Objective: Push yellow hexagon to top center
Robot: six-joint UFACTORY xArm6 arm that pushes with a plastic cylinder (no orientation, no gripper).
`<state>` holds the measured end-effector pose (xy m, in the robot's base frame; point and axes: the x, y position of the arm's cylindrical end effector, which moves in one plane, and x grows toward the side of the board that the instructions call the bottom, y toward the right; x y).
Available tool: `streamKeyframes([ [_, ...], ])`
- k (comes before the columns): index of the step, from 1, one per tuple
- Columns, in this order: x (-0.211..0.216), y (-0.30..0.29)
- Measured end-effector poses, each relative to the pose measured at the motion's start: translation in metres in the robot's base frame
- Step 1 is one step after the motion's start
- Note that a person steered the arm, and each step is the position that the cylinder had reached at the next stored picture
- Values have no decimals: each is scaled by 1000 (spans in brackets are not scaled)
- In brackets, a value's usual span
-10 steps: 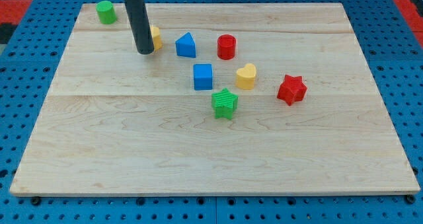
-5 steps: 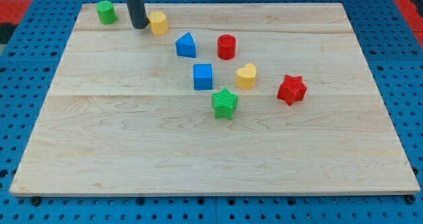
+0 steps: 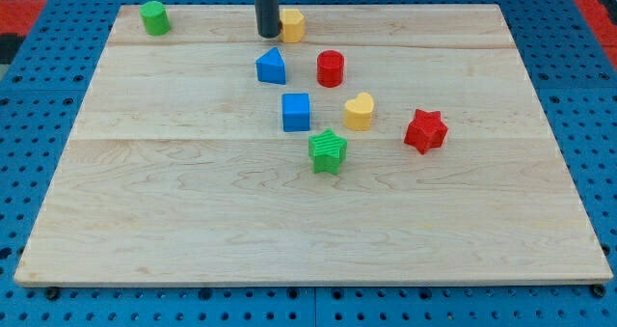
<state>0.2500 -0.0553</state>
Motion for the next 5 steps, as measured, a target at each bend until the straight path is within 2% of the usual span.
streamKeyframes([
  [5, 20, 34],
])
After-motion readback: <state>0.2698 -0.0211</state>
